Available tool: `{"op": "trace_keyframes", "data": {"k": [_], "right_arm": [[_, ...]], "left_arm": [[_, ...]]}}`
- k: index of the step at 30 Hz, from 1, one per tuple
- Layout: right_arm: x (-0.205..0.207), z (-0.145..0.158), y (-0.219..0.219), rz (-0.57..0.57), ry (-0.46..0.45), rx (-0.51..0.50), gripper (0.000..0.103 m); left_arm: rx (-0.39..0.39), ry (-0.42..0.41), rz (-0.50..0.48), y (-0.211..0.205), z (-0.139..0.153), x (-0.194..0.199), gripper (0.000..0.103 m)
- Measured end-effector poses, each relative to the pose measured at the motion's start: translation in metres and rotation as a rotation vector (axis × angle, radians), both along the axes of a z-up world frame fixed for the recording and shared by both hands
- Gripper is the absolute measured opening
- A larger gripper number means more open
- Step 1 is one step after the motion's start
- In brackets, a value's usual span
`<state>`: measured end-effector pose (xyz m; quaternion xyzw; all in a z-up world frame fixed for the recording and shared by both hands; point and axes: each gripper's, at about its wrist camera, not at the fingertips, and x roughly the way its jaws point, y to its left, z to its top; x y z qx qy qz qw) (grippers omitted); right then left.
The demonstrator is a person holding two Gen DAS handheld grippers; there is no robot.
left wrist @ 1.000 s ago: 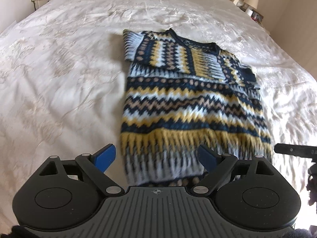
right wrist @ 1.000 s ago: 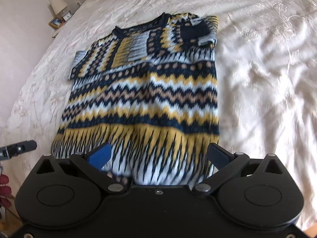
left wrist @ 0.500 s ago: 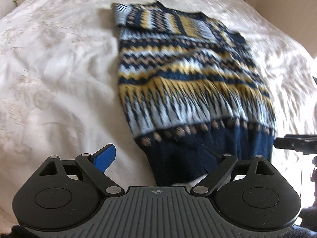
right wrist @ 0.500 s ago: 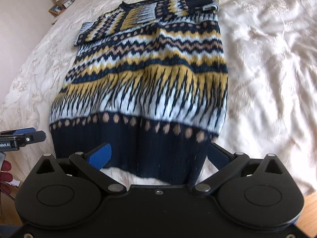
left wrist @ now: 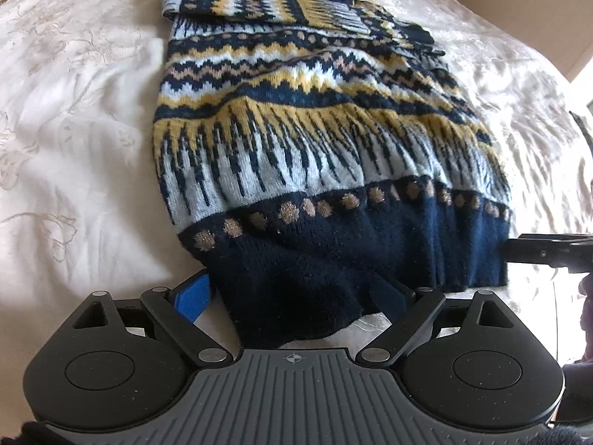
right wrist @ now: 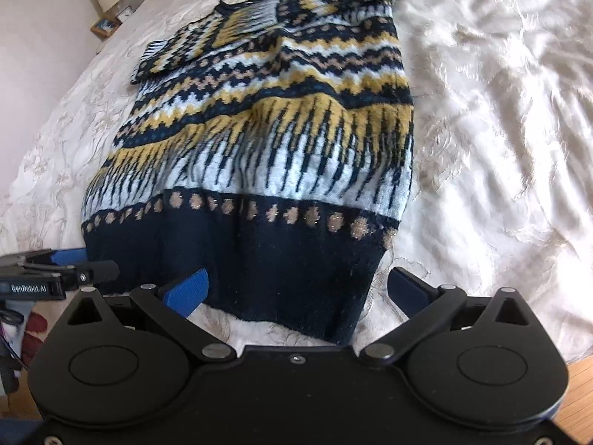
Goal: Fold small clothes
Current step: 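Grasp the ribbed hem with the right gripper while the left gripper grasps it too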
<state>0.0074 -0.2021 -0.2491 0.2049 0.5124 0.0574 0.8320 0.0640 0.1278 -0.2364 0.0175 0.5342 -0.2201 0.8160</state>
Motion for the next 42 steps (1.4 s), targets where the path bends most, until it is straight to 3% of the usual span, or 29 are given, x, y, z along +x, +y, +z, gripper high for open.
{"op": "trace_keyframes", "data": {"k": [9, 19, 21, 22, 29, 32, 35, 36, 37, 39, 42], "right_arm": [[0.012, -0.030, -0.003, -0.046, 0.043, 0.080, 0.103], [0.009, -0.045, -0.013, -0.123, 0.046, 0.148, 0.103], [0.007, -0.046, -0.015, -0.138, 0.048, 0.155, 0.103], [0.007, -0.046, -0.015, -0.140, 0.047, 0.158, 0.103], [0.002, -0.043, -0.014, -0.145, 0.039, 0.167, 0.101], [-0.002, -0.041, -0.016, -0.159, 0.029, 0.182, 0.085], [-0.005, -0.039, -0.021, -0.173, 0.020, 0.192, 0.051], [-0.006, -0.038, -0.023, -0.178, 0.018, 0.204, 0.033], [-0.007, -0.037, -0.025, -0.180, 0.019, 0.226, 0.024], [-0.011, -0.033, -0.029, -0.178, 0.011, 0.253, 0.018], [-0.017, -0.014, -0.025, -0.120, -0.013, 0.187, 0.015]], "left_arm": [[-0.028, 0.016, 0.015, 0.001, -0.017, 0.006, 0.098], [0.002, 0.002, 0.061, -0.009, -0.021, 0.005, 0.101], [0.004, 0.002, 0.076, -0.008, -0.018, 0.004, 0.098], [0.007, -0.005, 0.086, -0.007, -0.016, 0.003, 0.090], [-0.051, -0.034, 0.135, 0.008, -0.013, -0.004, 0.084], [-0.054, -0.050, 0.151, 0.009, -0.013, -0.005, 0.075], [-0.055, -0.071, 0.182, 0.010, -0.010, -0.007, 0.054], [-0.062, -0.076, 0.188, 0.012, -0.008, -0.008, 0.038], [-0.062, -0.071, 0.196, 0.013, -0.007, -0.008, 0.023], [-0.093, -0.049, 0.207, 0.017, -0.001, -0.006, 0.015], [-0.113, -0.035, 0.204, 0.022, 0.013, -0.005, 0.012]]}}
